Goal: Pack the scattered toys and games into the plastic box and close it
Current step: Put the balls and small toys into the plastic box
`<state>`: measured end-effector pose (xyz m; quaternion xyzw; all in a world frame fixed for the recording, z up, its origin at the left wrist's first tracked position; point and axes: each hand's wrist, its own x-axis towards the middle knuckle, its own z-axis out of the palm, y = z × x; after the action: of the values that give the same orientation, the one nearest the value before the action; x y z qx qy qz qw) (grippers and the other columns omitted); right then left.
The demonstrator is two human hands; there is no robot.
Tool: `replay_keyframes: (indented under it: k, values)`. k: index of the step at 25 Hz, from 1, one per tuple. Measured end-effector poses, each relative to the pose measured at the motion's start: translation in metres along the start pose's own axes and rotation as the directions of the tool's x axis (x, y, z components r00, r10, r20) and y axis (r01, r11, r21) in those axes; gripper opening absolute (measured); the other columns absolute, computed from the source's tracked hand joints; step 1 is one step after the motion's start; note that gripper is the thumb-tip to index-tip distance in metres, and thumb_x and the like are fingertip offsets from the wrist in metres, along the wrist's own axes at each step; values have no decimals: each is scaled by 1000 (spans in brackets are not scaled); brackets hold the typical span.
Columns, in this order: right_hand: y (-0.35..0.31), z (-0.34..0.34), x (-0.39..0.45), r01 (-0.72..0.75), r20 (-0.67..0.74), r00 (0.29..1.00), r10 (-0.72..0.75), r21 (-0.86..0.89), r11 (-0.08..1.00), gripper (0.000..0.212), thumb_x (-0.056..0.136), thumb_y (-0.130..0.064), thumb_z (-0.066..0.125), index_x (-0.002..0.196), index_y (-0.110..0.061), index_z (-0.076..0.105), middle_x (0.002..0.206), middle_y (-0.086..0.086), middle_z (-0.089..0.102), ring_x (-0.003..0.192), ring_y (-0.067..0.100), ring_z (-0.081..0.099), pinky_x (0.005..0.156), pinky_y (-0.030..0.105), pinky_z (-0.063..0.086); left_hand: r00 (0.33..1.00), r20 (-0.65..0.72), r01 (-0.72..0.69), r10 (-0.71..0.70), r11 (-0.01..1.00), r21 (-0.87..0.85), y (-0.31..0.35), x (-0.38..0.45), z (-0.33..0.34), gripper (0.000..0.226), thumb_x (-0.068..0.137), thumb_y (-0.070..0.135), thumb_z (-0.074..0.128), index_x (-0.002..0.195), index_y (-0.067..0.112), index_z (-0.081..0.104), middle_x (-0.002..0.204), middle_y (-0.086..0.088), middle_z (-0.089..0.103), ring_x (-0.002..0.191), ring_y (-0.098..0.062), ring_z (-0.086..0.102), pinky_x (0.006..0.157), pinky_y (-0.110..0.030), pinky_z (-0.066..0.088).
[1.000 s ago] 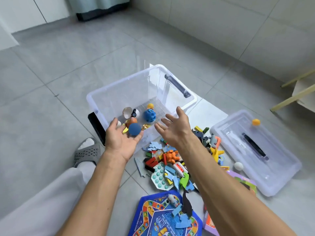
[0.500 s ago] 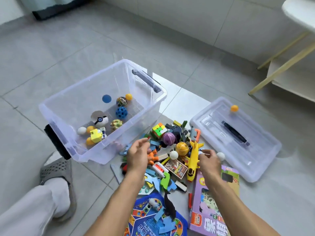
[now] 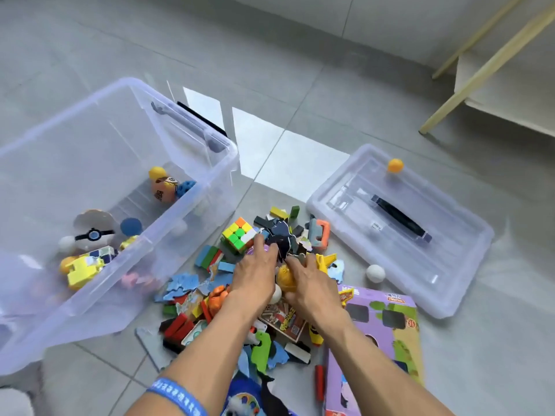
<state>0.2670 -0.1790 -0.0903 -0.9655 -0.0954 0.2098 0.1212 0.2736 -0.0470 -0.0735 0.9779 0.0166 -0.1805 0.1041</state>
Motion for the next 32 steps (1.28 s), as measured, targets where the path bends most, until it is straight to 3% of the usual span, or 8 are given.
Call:
replay_keyframes:
  k: [5, 8, 9, 11, 14, 19, 24, 32]
  values:
    - [-9, -4, -28, -37, -143, 986, 81, 283, 958, 43, 73, -36, 66, 109, -27, 42, 99, -4, 56, 78, 24, 58, 60, 35, 42, 996, -44, 74, -74, 997, -2, -8, -17, 4, 49, 89, 10, 53, 130, 20, 31, 127, -10, 41, 90, -35, 64, 63, -38, 44]
    - [-16, -11, -45, -231, 4, 930, 368, 786, 573, 31, 73, -45, 63, 97, -26, 57, 84, 4, 65, 61, 22, 62, 54, 38, 51, 963, -160, 161, -215, 942, -296, -14, -57, 4, 45, 84, 46, 58, 118, 29, 35, 101, 1, 52, 75, -22, 61, 57, -30, 45]
    - [-18, -12, -49, -321, 150, 881, 448, 886, 335, 31, 77, -43, 62, 96, -18, 63, 82, 12, 66, 56, 24, 62, 51, 39, 53, 938, -115, 231, -328, 835, -499, -15, -75, 1, 44, 80, 51, 60, 113, 31, 39, 96, 3, 55, 72, -20, 61, 58, -31, 48]
    - [-26, -13, -58, -449, 434, 782, 447, 890, -79, 36, 84, -33, 60, 106, -4, 61, 86, 23, 65, 59, 30, 64, 50, 37, 56, 855, 157, 334, -494, 294, -895, -17, -107, -3, 43, 74, 49, 64, 108, 28, 50, 92, -4, 63, 69, -22, 64, 62, -39, 57]
    - [-69, -30, -75, -507, 577, 785, 227, 808, -300, 39, 90, -27, 58, 123, -8, 49, 103, 23, 56, 78, 36, 64, 58, 40, 56, 817, 374, 263, -438, -294, -919, -44, -152, -22, 43, 81, 32, 68, 117, 9, 58, 88, -16, 68, 62, -24, 64, 52, -32, 53]
    - [-154, -129, -60, -416, 419, 906, -53, 867, -275, 28, 98, -31, 55, 114, -8, 52, 118, 17, 56, 108, 36, 63, 91, 46, 55, 845, 225, -58, -485, -502, -863, -91, -157, -131, 60, 90, 57, 53, 119, 5, 59, 90, -14, 63, 70, -18, 60, 57, -26, 47]
    - [-194, -197, -58, -257, 258, 952, 168, 966, -27, 37, 97, -11, 48, 130, 5, 51, 147, 24, 42, 130, 44, 46, 103, 48, 47, 838, 272, 8, -474, -488, -873, -103, -179, -193, 67, 100, 51, 33, 149, 7, 28, 148, -19, 39, 126, -34, 50, 99, -40, 46]
    - [-77, -234, -83, -259, 176, 960, 217, 850, 458, 27, 96, -13, 53, 117, 0, 62, 111, 14, 61, 90, 24, 59, 87, 35, 54, 820, 342, 196, -458, -337, -921, -41, -208, -114, 37, 100, 37, 44, 121, 9, 57, 119, -12, 62, 102, -27, 63, 82, -35, 51]
